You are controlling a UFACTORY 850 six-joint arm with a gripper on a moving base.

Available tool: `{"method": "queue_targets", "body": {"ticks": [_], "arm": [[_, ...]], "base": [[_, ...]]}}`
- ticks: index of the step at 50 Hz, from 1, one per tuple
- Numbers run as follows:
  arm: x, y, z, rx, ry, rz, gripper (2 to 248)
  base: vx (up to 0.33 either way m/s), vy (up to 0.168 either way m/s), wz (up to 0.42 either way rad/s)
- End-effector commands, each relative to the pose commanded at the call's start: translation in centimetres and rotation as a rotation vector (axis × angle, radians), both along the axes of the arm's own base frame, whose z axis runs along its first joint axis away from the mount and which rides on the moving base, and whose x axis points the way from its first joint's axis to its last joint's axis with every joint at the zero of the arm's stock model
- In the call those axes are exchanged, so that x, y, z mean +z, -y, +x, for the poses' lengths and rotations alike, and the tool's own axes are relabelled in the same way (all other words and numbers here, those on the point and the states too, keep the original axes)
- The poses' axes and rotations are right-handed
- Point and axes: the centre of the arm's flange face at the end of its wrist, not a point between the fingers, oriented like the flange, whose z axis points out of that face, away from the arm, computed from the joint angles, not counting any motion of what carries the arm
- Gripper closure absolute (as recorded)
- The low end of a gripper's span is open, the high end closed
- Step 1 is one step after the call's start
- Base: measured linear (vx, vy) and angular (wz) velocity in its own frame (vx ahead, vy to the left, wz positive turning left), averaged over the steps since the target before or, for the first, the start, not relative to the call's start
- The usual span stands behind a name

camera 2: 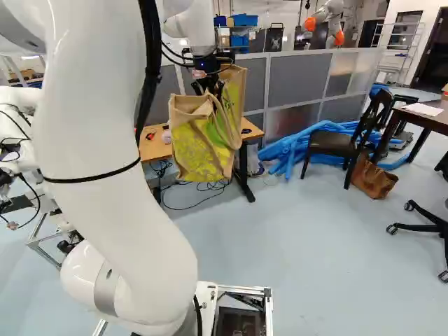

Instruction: Pick up the bag on the ground and place it on the table

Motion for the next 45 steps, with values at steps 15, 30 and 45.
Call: {"method": "queue_targets", "body": {"ticks": [15,30,45], "arm": [[2.2,-0.1,-0.8,0.002,0.007,0.0,227],[4.4,-0.2,-1.5,0.004,0.017,-0.001,227],[5.8,-0.3,-1.8,0.005,0.021,-0.001,227]], "base": [[0.0,0.0,0.0],[0.0,0.0,0.0],[0.0,0.0,0.0]]}}
